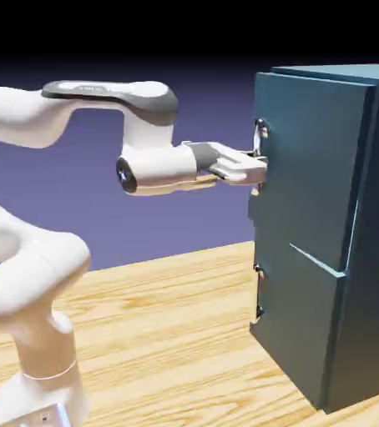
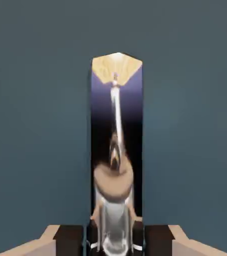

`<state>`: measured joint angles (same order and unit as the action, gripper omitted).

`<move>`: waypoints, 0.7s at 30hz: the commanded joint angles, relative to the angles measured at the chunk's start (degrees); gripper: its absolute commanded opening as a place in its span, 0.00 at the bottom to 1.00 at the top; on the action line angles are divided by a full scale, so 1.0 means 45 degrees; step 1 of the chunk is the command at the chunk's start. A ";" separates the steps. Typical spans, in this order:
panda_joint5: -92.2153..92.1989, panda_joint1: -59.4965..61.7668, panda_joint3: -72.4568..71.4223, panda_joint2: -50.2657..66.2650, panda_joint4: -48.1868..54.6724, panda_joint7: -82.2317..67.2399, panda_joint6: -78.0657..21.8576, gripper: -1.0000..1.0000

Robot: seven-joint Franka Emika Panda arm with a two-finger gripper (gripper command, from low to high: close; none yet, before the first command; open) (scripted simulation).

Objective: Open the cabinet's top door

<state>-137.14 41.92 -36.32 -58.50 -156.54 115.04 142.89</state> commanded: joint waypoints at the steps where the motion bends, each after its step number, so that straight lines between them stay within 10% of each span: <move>1: 0.0509 -0.0227 0.0462 -0.0107 -0.0277 0.0123 -0.0427 0.00; 21: 1.1257 -0.0423 0.9676 0.1382 -0.1023 0.0181 -1.0137 0.00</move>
<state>-86.53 40.02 7.22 -52.28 -161.14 115.85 97.34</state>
